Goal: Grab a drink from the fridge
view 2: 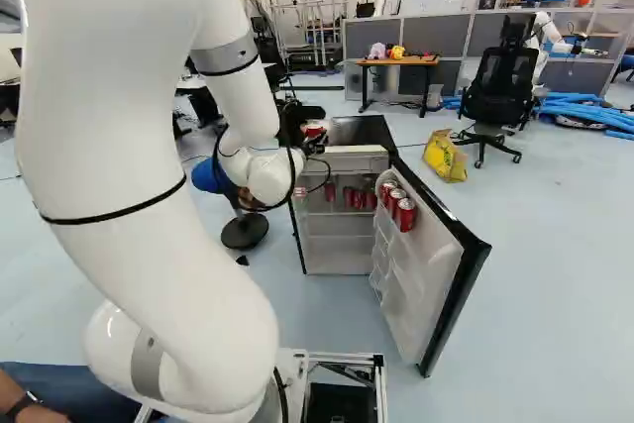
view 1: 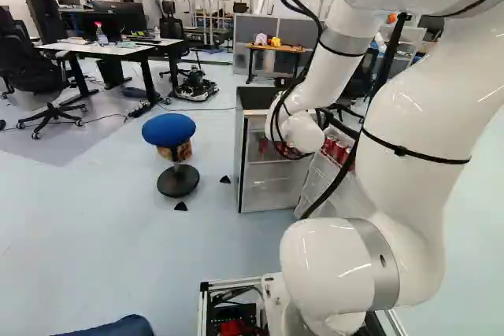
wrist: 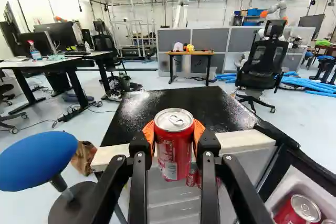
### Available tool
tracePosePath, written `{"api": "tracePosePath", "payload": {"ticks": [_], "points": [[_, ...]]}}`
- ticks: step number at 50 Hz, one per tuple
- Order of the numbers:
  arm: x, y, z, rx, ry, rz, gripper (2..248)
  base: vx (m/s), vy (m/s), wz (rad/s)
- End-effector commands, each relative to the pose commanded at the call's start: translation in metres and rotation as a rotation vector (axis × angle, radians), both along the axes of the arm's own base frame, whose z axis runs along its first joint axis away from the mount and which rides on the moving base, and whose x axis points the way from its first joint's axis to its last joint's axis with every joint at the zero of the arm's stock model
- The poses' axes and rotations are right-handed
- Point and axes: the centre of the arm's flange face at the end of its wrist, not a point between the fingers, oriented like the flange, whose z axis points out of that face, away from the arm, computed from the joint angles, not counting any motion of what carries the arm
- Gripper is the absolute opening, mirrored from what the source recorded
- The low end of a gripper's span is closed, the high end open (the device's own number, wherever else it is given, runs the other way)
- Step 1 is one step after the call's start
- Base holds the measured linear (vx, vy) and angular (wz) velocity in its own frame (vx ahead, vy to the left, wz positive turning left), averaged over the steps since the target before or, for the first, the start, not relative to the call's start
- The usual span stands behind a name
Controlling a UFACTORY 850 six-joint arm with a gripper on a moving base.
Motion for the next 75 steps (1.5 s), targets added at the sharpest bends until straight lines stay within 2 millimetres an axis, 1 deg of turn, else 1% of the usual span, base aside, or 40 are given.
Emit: {"api": "tracePosePath", "payload": {"ticks": [23, 43, 75], "points": [[0.034, -0.002, 0.017, 0.009, -0.01, -0.013, 94, 0.0, 0.0, 0.0], [0.064, -0.003, 0.011, 0.02, 0.022, -0.021, 94, 0.0, 0.0, 0.0], [0.118, 0.003, 0.006, 0.018, -0.002, -0.002, 94, 0.0, 0.0, 0.0]]}}
